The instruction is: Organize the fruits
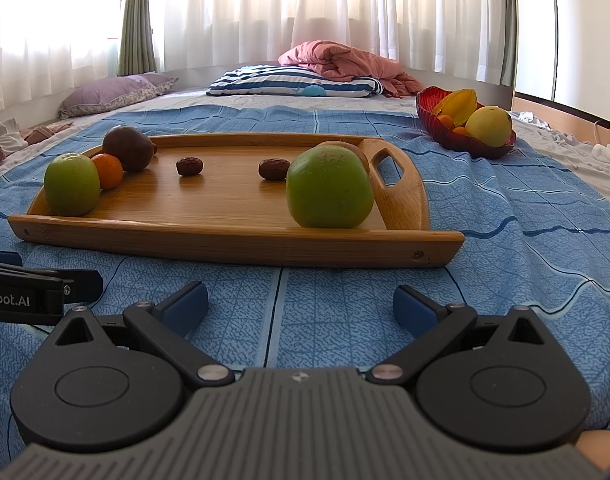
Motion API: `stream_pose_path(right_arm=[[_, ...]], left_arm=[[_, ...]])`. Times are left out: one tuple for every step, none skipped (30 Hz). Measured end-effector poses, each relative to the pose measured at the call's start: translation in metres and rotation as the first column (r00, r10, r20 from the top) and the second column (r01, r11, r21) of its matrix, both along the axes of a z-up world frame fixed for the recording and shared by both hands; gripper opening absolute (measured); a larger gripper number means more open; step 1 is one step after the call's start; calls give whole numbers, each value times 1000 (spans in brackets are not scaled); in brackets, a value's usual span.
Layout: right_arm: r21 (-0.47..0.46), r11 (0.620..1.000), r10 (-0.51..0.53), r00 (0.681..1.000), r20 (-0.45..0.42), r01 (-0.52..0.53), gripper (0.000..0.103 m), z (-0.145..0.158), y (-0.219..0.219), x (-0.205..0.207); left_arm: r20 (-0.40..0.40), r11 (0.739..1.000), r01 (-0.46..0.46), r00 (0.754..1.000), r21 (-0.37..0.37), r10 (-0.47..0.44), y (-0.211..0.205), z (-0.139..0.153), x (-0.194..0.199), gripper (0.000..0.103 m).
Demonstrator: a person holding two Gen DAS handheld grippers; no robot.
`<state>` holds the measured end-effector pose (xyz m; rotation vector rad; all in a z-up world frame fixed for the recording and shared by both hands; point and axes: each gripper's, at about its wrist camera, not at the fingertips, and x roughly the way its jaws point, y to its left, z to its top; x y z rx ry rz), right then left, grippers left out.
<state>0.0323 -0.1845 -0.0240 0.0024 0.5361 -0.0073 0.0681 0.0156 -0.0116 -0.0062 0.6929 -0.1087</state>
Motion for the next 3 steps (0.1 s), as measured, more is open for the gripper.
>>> stream_pose_path(right_arm=[[0, 1000, 0, 1000, 0, 0, 103, 0, 0, 0], [0, 1000, 0, 1000, 1, 0, 103, 0, 0, 0], [-1, 1000, 0, 1000, 0, 0, 103, 0, 0, 0]], left_arm=[[0, 1000, 0, 1000, 1, 0, 0, 0, 0, 103], [0, 1000, 0, 1000, 1, 0, 0, 0, 0, 103], [0, 1000, -1, 1000, 0, 1, 0, 0, 0, 103]])
